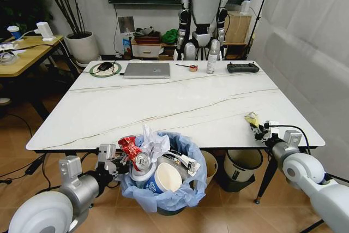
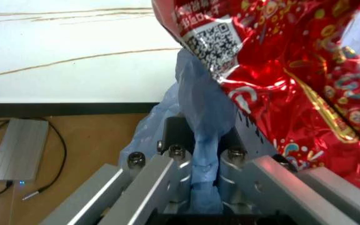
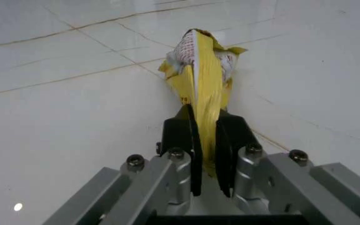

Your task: Pick up the trash bin and place the trash from the table into it.

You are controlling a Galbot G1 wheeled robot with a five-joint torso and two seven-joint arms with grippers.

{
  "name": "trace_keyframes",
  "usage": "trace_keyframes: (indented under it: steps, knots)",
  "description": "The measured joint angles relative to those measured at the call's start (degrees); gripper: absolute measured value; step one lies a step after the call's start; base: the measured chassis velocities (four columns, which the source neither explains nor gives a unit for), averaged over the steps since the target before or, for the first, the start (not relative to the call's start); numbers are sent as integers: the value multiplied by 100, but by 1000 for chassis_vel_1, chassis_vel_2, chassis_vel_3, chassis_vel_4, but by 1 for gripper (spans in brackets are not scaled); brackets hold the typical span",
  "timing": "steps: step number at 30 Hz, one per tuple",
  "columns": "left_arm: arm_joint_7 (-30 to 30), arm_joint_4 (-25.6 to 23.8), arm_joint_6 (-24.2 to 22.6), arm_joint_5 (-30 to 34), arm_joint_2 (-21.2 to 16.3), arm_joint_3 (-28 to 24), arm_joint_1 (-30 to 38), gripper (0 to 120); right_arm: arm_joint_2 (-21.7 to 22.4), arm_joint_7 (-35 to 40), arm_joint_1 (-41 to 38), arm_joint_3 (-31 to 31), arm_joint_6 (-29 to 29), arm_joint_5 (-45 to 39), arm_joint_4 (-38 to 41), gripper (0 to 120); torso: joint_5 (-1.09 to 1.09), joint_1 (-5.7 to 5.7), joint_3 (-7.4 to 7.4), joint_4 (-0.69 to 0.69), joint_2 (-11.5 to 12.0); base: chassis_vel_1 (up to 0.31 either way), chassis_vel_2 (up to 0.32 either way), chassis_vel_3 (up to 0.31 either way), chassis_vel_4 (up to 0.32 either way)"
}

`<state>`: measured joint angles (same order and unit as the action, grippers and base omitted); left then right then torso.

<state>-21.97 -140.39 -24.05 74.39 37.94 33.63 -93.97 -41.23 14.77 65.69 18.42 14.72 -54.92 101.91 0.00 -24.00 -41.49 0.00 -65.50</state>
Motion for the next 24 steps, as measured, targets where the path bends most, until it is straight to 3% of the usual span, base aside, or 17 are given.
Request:
trace_keyframes:
  steps: [2,11,17,24]
  knots:
    - [0,5,0,0,2,-1,-2,0,27,-19,0,4,-4,-21,1,0,0,0,0,0,0,0,0,0,0]
    - [3,20,0,-5,-27,2,-4,0,301,-213,166,263,-37,-279,285,0,0,0,0,0,0,0,0,0,0]
    - [4,47,0,-18,-20,-4,26,0,699,-322,715,847,133,-679,1109,0,0,0,0,-1,0,0,0,0,0]
    - [21,93,0,-86,14,-47,33,0,1028,-492,1821,1994,271,-1133,2584,0,-3,1,0,0,-1,0,0,0,0]
